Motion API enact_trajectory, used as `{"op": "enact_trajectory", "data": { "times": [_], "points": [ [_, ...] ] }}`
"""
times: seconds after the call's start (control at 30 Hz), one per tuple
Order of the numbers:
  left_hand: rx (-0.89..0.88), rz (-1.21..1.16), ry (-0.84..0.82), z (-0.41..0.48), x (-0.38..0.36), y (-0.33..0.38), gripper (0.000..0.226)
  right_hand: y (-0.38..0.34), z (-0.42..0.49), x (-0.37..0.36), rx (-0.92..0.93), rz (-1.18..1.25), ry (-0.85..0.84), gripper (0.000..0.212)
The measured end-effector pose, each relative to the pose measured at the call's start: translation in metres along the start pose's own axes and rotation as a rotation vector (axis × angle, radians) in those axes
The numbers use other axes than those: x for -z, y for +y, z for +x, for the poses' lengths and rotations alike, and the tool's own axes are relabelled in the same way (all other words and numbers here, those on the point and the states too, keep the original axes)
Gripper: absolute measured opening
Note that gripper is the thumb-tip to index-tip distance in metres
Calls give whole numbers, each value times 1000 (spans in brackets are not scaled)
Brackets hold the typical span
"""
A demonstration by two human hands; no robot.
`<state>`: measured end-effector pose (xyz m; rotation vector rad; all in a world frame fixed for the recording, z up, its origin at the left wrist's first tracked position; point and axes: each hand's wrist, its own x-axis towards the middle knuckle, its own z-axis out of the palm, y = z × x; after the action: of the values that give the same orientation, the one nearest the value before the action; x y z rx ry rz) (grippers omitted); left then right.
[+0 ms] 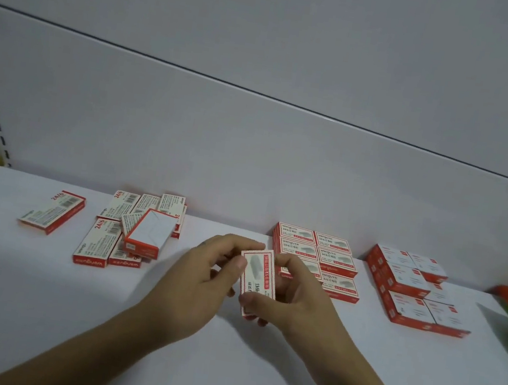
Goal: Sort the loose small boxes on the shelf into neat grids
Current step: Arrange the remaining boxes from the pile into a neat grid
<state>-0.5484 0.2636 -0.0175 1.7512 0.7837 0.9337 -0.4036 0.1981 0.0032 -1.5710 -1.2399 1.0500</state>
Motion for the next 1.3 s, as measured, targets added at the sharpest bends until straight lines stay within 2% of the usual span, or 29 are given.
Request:
{"op": "enact_trajectory", "data": {
  "times": [0.13,0.2,0.3,0.37,0.53,0.67,0.73,0.83,0.93,1.03,1.17,1.23,1.3],
  "points": [
    [20,-125,83,2,3,3,23,-2,-1,-5,123,88,39,53],
    [25,-116,76,1,5,4,32,1,1,-5,116,184,74,63],
    [-16,102,-77,-5,2,7,65,3,4,-4,102,303,114,51],
    [-38,197,-98,-7,-1,7,71,4,5,-4,78,382,123,37],
    [-106,200,-35,-2,1,2,61,6,5,-6,66,438,115,26],
    [-98,92,-3,-1,7,3,44,6,5,0,75,401,203,19],
    [-89,40,46,1,10,3,36,4,4,3,64,446,204,22],
    [-90,-40,119,2,10,1,28,0,4,3,75,531,178,38],
    [-119,71,111,-4,3,6,44,-2,7,3,100,546,147,41],
    [-158,176,182,-1,0,10,53,-9,7,10,128,395,134,39],
    [-61,171,174,14,2,14,46,-25,5,39,262,-169,161,50],
    [-53,133,150,20,-4,18,44,-30,3,55,380,-484,186,49],
    [-68,103,112,27,-16,23,44,-29,1,69,471,-679,195,45]
  ]
}}
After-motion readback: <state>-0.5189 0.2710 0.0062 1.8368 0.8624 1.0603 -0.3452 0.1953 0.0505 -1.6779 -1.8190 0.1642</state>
